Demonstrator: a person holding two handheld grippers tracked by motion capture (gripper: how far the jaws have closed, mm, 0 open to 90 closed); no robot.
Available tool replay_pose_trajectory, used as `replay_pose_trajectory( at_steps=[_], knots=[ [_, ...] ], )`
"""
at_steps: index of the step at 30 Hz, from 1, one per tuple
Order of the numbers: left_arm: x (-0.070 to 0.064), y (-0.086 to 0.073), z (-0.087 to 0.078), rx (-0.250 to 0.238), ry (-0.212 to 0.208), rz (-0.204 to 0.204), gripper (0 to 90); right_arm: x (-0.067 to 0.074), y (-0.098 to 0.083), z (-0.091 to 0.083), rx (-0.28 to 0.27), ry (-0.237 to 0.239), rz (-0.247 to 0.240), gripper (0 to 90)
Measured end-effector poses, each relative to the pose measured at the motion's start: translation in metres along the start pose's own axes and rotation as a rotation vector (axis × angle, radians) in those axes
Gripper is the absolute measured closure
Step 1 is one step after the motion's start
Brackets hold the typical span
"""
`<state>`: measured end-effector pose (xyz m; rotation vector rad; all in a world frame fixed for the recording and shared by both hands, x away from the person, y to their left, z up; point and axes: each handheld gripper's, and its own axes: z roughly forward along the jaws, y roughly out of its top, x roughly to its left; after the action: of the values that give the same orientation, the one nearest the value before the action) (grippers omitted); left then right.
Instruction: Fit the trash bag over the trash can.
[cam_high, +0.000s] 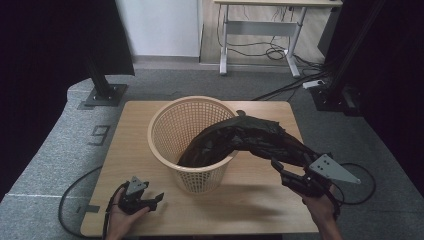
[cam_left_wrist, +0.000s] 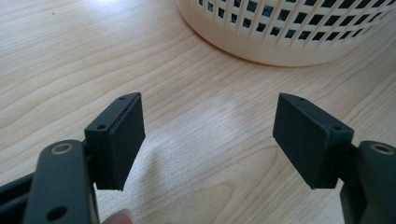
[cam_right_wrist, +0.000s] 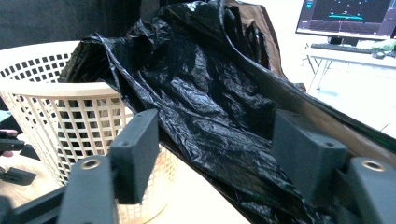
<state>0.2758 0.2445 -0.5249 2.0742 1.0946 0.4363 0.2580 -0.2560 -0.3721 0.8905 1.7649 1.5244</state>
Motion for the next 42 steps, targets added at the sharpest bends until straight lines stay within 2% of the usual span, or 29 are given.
replay_pose_trajectory(
  at_steps=[5,11,13,15,17,20,22,27,30,31,33,35,38,42],
  knots=[
    [-0.004,0.004,-0.003,-0.015,-0.007,0.001,24.4,-0.001,-0.002,0.011,0.026,-0.001,-0.021,28.2],
    [-0.007,0.008,-0.01,-0.036,-0.029,-0.002,24.5,0.006,-0.009,0.022,0.057,-0.009,-0.074,27.3],
    [-0.008,0.011,-0.013,-0.043,-0.04,-0.002,24.5,0.005,-0.014,0.025,0.07,-0.02,-0.08,26.9],
    [-0.01,0.012,-0.014,-0.058,-0.073,-0.016,24.5,0.002,-0.02,0.029,0.079,-0.039,-0.078,27.3],
    [-0.013,0.014,-0.015,-0.059,-0.08,-0.013,24.5,-0.001,-0.024,0.033,0.076,-0.058,-0.077,32.3],
    [-0.015,0.017,-0.019,-0.057,-0.075,-0.007,24.2,-0.005,-0.029,0.039,0.06,-0.054,-0.087,53.4],
    [-0.015,0.02,-0.025,-0.072,-0.073,-0.013,24.2,-0.007,-0.028,0.04,0.051,-0.053,-0.083,63.1],
    [-0.011,0.028,-0.046,-0.113,-0.06,-0.017,24.3,-0.012,-0.018,0.041,0.007,-0.042,-0.053,80.2],
    [-0.008,0.037,-0.06,-0.134,-0.055,-0.011,24.3,-0.014,-0.009,0.042,-0.023,-0.028,-0.021,85.6],
    [-0.007,0.039,-0.063,-0.139,-0.057,-0.01,24.4,-0.015,-0.005,0.042,-0.033,-0.018,0.006,87.6],
    [-0.006,0.043,-0.068,-0.149,-0.058,-0.01,24.4,-0.016,-0.004,0.043,-0.037,-0.01,0.016,88.0],
    [-0.005,0.049,-0.075,-0.17,-0.068,-0.012,24.6,-0.016,0.003,0.045,-0.044,0.025,0.047,88.4],
    [-0.003,0.062,-0.085,-0.203,-0.085,-0.011,24.8,-0.014,0.01,0.046,-0.042,0.048,0.056,88.5],
    [-0.004,0.071,-0.091,-0.217,-0.093,0.001,24.9,-0.013,0.016,0.048,-0.04,0.063,0.059,88.5]
  ],
)
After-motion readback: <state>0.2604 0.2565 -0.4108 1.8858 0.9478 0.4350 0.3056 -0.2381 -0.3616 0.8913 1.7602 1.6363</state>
